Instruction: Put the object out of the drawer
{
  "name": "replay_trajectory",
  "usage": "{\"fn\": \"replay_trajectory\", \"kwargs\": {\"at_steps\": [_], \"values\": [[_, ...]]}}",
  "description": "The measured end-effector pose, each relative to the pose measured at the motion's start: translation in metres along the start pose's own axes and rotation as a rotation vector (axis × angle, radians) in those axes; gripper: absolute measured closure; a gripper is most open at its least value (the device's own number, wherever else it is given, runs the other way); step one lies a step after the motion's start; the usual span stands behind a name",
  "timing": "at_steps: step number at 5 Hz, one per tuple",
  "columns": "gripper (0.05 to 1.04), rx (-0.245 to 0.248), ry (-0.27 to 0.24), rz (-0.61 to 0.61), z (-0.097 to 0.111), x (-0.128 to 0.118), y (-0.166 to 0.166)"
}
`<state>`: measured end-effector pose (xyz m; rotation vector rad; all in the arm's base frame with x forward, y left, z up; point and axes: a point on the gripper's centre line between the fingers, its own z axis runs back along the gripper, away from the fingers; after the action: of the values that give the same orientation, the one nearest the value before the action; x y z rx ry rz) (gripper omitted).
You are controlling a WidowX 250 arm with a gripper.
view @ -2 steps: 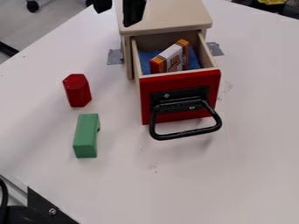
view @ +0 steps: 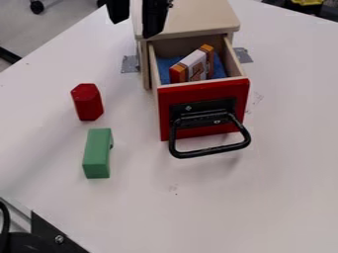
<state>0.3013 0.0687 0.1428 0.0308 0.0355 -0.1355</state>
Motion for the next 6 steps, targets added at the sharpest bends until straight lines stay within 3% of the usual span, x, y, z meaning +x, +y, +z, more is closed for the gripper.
{"fn": "replay_trajectory", "kwargs": {"at_steps": [2, 4, 6], "values": [[0.098, -0.022, -0.053, -0.06, -0.004, 0.018, -0.021], [0.098, 0.02, -0.063, -0.088, -0.023, 0.017, -0.025], [0.098, 0.031, -0.078, -0.098, -0.032, 0.017, -0.024]]}}
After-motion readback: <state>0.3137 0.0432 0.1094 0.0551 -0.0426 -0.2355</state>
